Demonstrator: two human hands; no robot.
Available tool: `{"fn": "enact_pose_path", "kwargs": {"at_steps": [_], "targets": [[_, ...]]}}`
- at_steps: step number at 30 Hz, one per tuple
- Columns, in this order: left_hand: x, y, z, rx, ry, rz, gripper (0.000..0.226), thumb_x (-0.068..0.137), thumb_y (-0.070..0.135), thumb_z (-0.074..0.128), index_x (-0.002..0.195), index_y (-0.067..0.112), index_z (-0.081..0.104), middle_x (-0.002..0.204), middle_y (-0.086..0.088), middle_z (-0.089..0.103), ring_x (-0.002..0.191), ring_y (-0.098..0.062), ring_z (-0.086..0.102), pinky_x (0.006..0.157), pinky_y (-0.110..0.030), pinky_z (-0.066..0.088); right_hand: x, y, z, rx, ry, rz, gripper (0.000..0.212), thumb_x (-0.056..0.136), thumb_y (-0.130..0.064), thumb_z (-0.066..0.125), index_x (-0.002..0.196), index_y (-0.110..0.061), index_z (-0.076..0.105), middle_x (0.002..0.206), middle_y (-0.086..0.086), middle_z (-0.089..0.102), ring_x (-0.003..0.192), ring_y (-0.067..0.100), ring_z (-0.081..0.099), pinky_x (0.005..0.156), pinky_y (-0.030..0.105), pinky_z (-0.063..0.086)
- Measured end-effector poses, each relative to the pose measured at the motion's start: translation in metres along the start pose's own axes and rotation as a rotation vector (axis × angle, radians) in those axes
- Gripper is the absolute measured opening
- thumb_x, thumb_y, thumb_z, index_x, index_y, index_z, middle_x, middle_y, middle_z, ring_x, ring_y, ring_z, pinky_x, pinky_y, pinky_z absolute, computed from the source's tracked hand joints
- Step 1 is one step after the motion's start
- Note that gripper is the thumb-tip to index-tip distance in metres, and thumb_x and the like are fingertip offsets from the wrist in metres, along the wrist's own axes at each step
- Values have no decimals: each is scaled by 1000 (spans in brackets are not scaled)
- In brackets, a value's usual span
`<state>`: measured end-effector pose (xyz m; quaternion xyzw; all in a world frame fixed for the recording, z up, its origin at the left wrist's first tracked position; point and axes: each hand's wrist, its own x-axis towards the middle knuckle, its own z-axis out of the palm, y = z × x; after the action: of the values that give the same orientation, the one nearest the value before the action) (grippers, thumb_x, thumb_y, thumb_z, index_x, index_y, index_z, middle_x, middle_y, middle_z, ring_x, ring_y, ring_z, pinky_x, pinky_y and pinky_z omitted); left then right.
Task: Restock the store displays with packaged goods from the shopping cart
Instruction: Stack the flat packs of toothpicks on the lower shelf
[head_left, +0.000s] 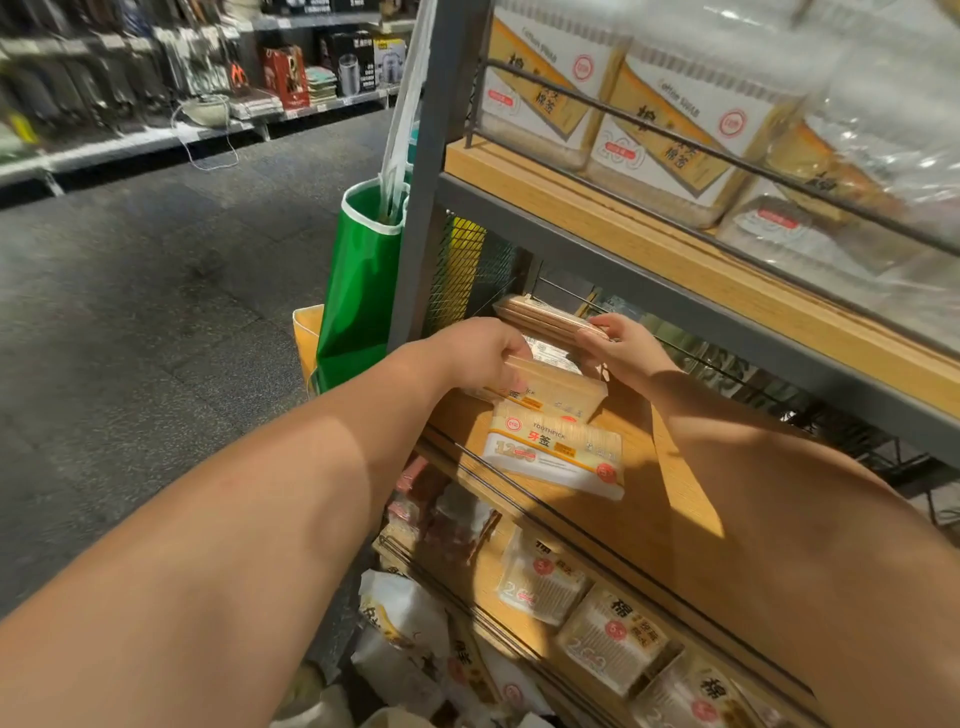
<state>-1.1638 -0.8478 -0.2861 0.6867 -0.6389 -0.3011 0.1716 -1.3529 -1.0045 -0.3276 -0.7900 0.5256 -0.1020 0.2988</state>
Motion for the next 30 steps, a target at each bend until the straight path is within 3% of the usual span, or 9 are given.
{"fn": "enact_pose_path", "kwargs": {"at_steps": [4,6,8,10,13,16,22,26,30], "targets": [[-2,-1,2,-26,20,0,30,88,25,73,117,23,67,101,9,62,94,-13,60,74,-25,44,2,-1,4,34,-57,-58,68,87,-52,66,144,-21,45,137,3,53,121,23,52,94,29,41],[-4,-2,4,-25,29,7,28,88,24,73,115,23,67,98,10,61,91,-11,58,72,-24,42,2,0,8,101,-45,-61,65,86,-48,69,139,-17,50,125,2,57,108,19,56,85,26,44],[-5,-3,5,-26,37,18,26,88,24,73,113,23,68,96,11,61,90,-10,58,73,-24,40,2,1,9,216,0,-22,58,88,-55,63,129,-14,59,107,2,62,91,17,56,71,23,42],[-6,-4,6,-32,35,22,25,88,23,73,112,23,68,96,11,62,90,-10,58,73,-23,40,1,-2,6,265,55,80,64,90,-69,49,124,-16,62,106,4,63,93,20,57,70,26,41],[-7,-5,6,-43,40,21,25,87,23,73,111,23,68,98,8,64,93,-12,60,78,-25,43,1,-7,5,37,96,112,60,98,-64,33,127,-18,59,103,9,63,87,21,60,67,25,46],[-7,-6,7,-38,51,21,29,87,25,74,115,21,68,101,6,65,93,-14,60,80,-26,43,2,-6,12,65,134,109,51,97,-56,48,110,-11,67,86,3,65,72,13,59,57,21,42],[-11,-6,8,-43,74,29,34,88,25,73,121,19,67,110,3,65,98,-15,59,84,-27,44,7,-6,14,300,259,124,33,93,-27,65,120,-8,66,105,6,69,87,18,65,66,22,50],[-12,-4,7,-35,76,32,36,88,25,72,123,19,66,112,2,65,100,-15,59,85,-27,44,4,-4,9,328,184,192,34,95,-37,63,112,-9,67,83,1,64,66,12,58,53,22,41],[-12,-4,8,-4,81,45,35,89,27,71,122,20,66,113,2,65,100,-15,59,83,-27,43,-6,-5,-1,362,168,309,46,94,-52,58,109,-9,64,80,3,67,57,11,57,49,23,39]]}}
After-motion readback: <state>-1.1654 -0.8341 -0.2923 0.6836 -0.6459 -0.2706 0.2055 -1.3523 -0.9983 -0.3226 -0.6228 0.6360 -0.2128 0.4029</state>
